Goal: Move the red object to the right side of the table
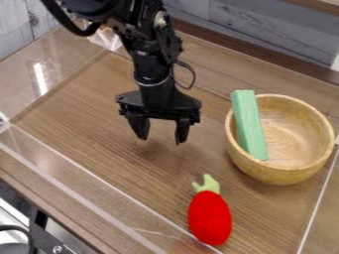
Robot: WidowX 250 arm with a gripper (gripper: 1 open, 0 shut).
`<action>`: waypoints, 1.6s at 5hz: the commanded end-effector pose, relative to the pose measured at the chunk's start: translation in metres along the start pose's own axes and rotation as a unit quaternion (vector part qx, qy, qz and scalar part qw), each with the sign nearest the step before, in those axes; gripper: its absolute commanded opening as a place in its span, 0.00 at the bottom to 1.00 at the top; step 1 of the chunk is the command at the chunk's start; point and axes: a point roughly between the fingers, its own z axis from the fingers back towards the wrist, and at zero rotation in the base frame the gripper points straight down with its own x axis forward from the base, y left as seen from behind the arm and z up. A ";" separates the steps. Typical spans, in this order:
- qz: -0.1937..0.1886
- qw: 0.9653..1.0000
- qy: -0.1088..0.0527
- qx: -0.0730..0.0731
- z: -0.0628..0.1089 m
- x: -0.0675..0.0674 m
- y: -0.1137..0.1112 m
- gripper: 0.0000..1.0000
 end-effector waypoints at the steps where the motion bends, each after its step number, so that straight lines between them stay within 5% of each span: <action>1: -0.010 1.000 -0.022 -0.010 0.013 -0.002 -0.008 1.00; 4: -0.085 0.996 0.009 -0.021 0.022 -0.023 -0.030 1.00; 8: -0.169 0.984 0.040 -0.033 0.006 -0.063 -0.041 1.00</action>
